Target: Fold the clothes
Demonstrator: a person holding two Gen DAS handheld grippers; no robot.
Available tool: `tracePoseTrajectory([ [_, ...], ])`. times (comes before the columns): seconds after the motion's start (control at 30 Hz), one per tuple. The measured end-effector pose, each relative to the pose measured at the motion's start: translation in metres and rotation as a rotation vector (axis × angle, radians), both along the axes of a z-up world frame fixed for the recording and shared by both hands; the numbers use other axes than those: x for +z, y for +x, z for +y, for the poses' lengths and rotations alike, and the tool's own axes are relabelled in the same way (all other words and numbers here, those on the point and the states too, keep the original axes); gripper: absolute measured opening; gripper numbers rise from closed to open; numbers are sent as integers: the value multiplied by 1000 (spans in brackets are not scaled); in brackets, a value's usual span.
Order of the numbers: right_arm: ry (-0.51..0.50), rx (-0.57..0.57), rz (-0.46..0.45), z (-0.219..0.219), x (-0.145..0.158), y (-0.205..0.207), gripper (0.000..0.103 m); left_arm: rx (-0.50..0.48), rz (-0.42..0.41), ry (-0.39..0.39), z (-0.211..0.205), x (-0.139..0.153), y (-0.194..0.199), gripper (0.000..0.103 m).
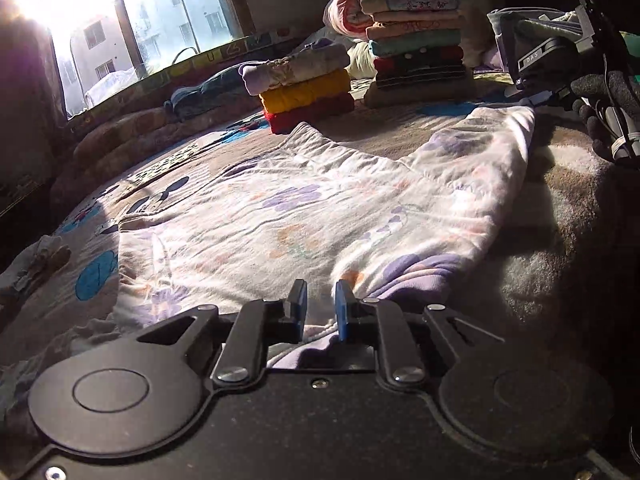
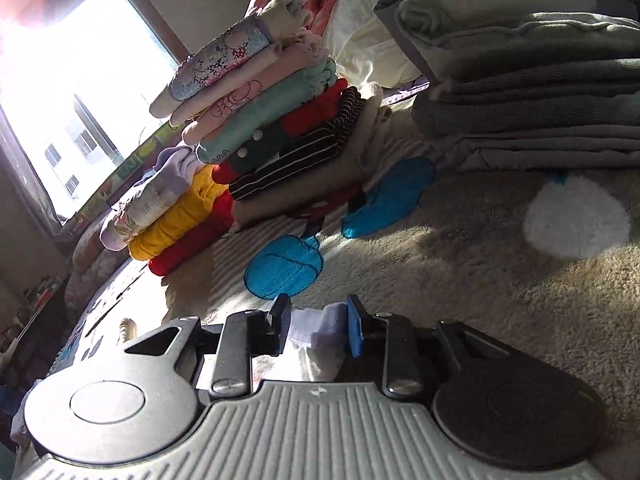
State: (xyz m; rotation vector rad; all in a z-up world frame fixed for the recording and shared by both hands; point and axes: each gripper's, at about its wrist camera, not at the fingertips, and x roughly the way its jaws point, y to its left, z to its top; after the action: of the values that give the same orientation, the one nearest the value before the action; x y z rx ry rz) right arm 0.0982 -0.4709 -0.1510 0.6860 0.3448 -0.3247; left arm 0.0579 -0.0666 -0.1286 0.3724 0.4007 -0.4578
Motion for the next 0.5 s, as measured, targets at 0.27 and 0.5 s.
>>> tracePoseTrajectory([
  [0.27, -394, 369, -127, 127, 59, -19, 36, 168, 14, -47, 25, -2, 12, 43],
  [0.5, -631, 927, -91, 276, 34, -12, 34, 347, -3, -218, 74, 16, 27, 40],
])
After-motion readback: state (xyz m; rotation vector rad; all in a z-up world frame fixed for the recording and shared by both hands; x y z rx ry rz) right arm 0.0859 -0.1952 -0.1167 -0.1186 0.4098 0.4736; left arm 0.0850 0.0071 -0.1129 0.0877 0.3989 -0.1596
